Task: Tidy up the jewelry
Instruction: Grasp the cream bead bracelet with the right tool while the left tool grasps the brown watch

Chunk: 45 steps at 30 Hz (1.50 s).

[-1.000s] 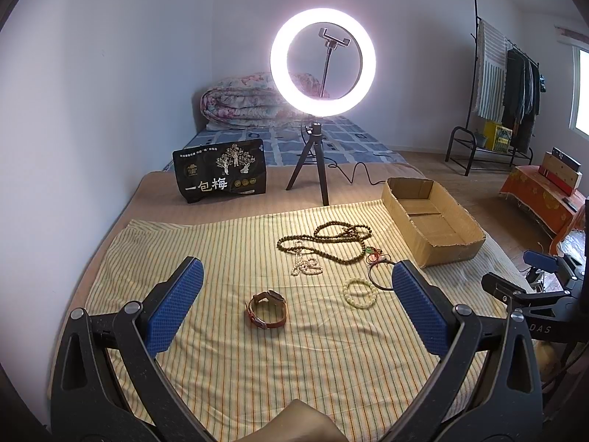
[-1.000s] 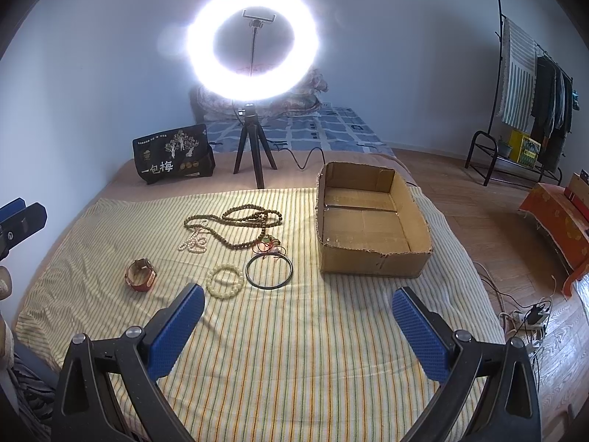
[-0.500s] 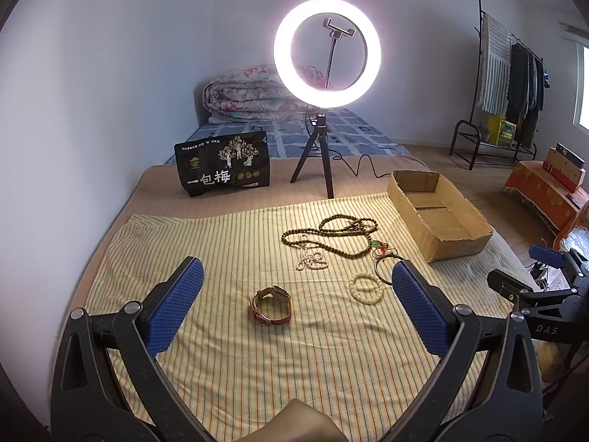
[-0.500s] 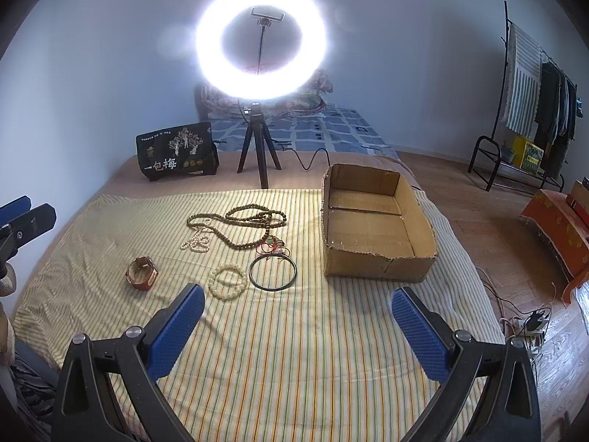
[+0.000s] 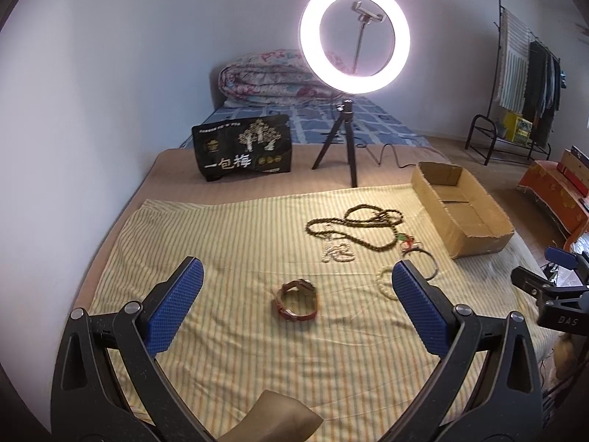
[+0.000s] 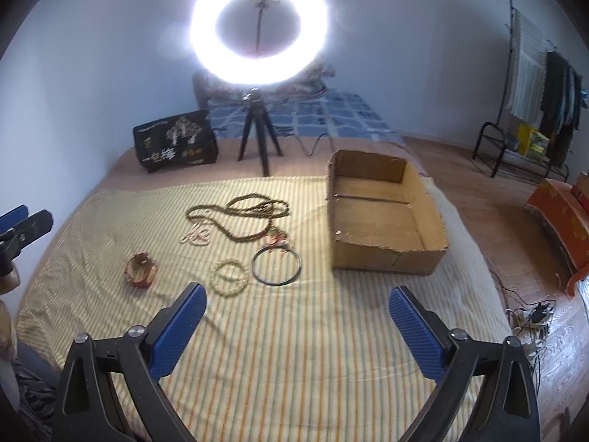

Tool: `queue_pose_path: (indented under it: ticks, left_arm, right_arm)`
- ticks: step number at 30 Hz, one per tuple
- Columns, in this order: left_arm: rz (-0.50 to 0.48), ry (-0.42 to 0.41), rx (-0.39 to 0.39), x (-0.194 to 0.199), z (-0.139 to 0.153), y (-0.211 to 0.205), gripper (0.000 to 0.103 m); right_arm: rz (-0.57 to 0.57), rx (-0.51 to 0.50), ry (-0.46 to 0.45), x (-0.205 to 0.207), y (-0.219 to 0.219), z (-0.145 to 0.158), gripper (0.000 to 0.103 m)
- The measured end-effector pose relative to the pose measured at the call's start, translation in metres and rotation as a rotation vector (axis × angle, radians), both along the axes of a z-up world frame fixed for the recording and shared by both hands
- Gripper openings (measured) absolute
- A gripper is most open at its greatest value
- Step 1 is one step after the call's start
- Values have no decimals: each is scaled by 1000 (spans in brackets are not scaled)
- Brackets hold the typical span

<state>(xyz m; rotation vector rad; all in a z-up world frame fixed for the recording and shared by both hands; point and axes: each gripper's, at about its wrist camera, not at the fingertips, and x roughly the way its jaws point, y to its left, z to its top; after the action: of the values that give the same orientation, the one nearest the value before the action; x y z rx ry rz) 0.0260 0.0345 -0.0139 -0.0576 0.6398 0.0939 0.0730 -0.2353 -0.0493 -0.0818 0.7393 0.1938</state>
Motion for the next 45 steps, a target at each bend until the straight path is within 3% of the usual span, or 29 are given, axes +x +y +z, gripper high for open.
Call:
queue_pose_path:
  ticks: [8,11,14,19,29,39,45]
  left_arm:
    - [-2,49,-10,15,-7,29,103]
    - [-19,95,-20,28,-20,36,103]
    - [-40,173,-59,43,-37,42,87]
    - [-60,315,-114,69,-70,48,57]
    - [-69,456,-224,107,-113,56,42]
    - [-79,524,-307,122,-134,58,33]
    - [-87,573,-296,130,-147,51,28]
  right_arm:
    - [77,-21,12,12,15,-8,100]
    - [124,3,69,23,21,-17,97]
    - [169,39,152,38,29,-31,83]
    - [182,72,268,66,40,-63,70]
    - [198,147,435,106,58,-111,43]
    - [170,192,516,131,69,-137,34]
    - [180,181,515,134,75,-138,31]
